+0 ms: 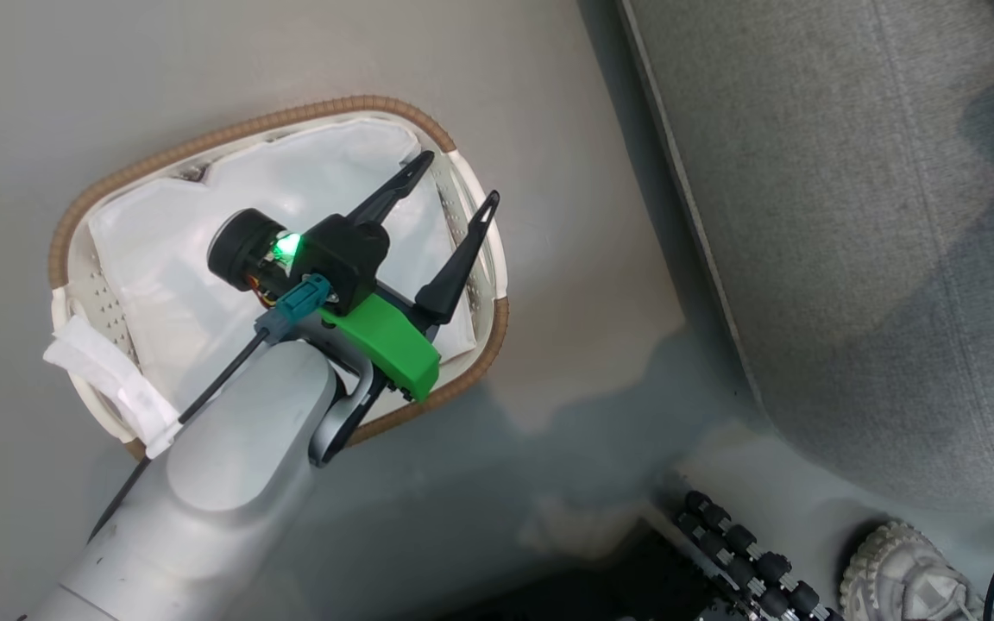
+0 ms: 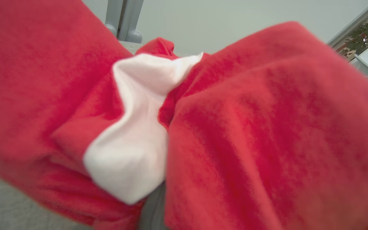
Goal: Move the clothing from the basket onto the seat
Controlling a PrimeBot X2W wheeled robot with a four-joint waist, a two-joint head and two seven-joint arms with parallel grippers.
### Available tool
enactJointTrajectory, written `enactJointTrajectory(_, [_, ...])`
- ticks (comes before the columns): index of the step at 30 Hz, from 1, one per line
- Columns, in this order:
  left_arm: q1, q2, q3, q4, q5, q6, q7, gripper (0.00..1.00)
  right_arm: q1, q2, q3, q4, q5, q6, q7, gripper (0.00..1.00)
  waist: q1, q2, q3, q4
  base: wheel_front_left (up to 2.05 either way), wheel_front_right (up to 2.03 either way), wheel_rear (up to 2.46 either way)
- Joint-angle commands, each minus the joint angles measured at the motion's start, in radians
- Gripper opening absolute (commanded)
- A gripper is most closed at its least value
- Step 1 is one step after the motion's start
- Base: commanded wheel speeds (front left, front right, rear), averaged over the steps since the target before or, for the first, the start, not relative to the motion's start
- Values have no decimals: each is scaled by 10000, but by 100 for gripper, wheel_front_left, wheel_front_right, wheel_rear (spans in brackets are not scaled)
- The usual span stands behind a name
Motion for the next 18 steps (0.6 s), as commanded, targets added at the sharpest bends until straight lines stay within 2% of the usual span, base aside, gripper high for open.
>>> enactJointTrajectory(1, [72, -51, 17, 26, -66, 22, 7, 100, 428, 112, -109, -86, 39, -2, 68, 100, -1, 0, -446, -71, 0, 0, 0])
enactJointTrajectory(7, [406, -302, 94, 191, -289, 22, 7, 100, 1385, 260, -168, -818, 220, -7, 46, 100, -1, 0, -1414, -241, 0, 0, 0])
enactJointTrajectory(18, [1508, -843, 539, 409, -682, 22, 7, 100, 3615, 763, -92, -1322, 203, -7, 45, 100, -1, 0, -3553, -339, 0, 0, 0])
